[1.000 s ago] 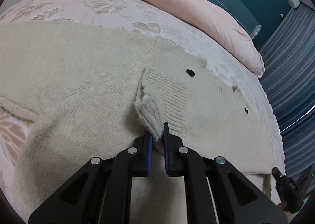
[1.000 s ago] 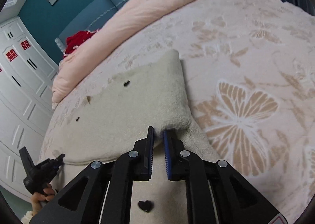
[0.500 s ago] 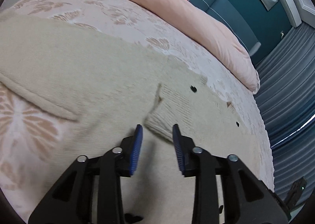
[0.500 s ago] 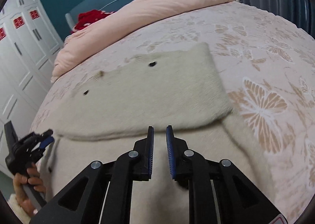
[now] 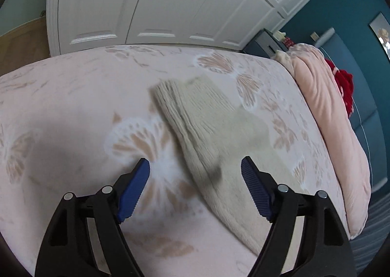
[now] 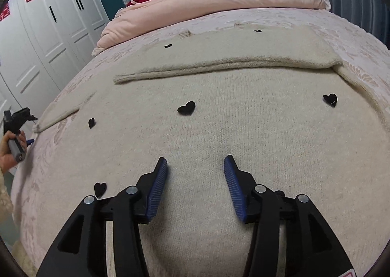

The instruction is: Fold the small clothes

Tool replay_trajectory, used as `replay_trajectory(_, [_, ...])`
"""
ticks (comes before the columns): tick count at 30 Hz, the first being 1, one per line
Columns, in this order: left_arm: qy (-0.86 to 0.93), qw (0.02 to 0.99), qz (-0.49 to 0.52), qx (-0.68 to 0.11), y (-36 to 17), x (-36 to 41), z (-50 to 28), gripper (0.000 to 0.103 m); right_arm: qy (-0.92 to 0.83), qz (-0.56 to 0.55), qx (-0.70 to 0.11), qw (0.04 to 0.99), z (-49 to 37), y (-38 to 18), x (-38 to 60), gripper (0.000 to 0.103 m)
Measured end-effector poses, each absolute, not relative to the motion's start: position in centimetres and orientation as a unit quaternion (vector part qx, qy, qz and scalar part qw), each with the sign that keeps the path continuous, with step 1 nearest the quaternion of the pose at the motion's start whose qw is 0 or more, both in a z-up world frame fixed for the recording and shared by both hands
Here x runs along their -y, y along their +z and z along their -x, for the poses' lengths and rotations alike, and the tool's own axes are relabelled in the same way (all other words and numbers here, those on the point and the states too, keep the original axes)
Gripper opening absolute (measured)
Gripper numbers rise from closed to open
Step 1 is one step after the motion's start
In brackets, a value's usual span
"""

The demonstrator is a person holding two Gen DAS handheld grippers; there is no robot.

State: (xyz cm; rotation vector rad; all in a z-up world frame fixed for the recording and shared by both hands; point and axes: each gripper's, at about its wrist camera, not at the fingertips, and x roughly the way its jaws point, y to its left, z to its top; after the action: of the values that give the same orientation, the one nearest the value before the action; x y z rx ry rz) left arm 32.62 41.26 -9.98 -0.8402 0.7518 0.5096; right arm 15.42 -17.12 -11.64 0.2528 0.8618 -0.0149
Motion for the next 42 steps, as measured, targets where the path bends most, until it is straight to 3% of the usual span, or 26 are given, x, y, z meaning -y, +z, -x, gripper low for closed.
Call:
replay_trajectory(2, [0.241,0.816,0.388,-0.355,-10.0,-42.1,-33.5,0.067,0.005,-0.107,-0.421,0.901,-15.7,-11.7,16.4,0.067])
replay_trajectory(3, [0.238,0.82,0.375,-0.36,-9.8,-42.2,-34.2,0.056,0.011,-0.101,-0.423,0.9,-15.7,-11.8,16.1,0.073])
replay_trajectory(4, [0.228,0.824,0.364,-0.369,-9.8,-42.1,-34.9,0.036,0.014,-0.095,-0.425,0.9,-15.8,-11.8,15.9,0.076])
replay_trajectory(6, [0.217,0.825,0.352,-0.384,-9.6,-42.0,-36.1,0.011,0.015,-0.089,-0.427,0.9,-16.0,-12.0,15.7,0.078])
replay_trajectory(9, [0.2,0.842,0.35,-0.358,-7.2,-41.3,-36.3,0.008,0.015,-0.085,-0.426,0.901,-15.9,-12.1,15.6,0.08])
replay_trajectory(14, [0.105,0.902,0.29,-0.303,0.9,-34.6,-36.2,0.008,0.024,-0.1,-0.42,0.902,-15.8,-12.3,16.1,0.081])
replay_trajectory(20, [-0.065,0.937,0.213,-0.27,7.9,-17.1,-34.8,0.008,0.037,-0.123,-0.413,0.902,-15.5,-12.2,16.7,0.081])
replay_trajectory(23, [-0.139,0.92,0.192,-0.313,5.8,-7.6,-34.3,0.009,0.044,-0.137,-0.409,0.901,-15.5,-12.1,17.1,0.081])
replay_trajectory(26, [-0.167,0.888,0.183,-0.388,0.0,-0.7,-33.3,0.014,0.051,-0.151,-0.406,0.9,-15.4,-12.1,17.4,0.081])
replay_trajectory(28, [-0.16,0.862,0.2,-0.437,-4.4,1.3,-31.5,0.025,0.057,-0.161,-0.403,0.899,-15.3,-12.0,17.7,0.081])
replay_trajectory(34, [-0.085,0.842,0.234,-0.479,-10.5,-2.2,-23.6,0.047,0.074,-0.195,-0.401,0.892,-15.2,-11.6,18.7,0.083])
replay_trajectory(42, [-0.078,0.867,0.195,-0.453,-11.4,-7.6,-18.3,0.047,0.053,-0.244,-0.43,0.868,-21.8,-8.8,19.2,0.084])
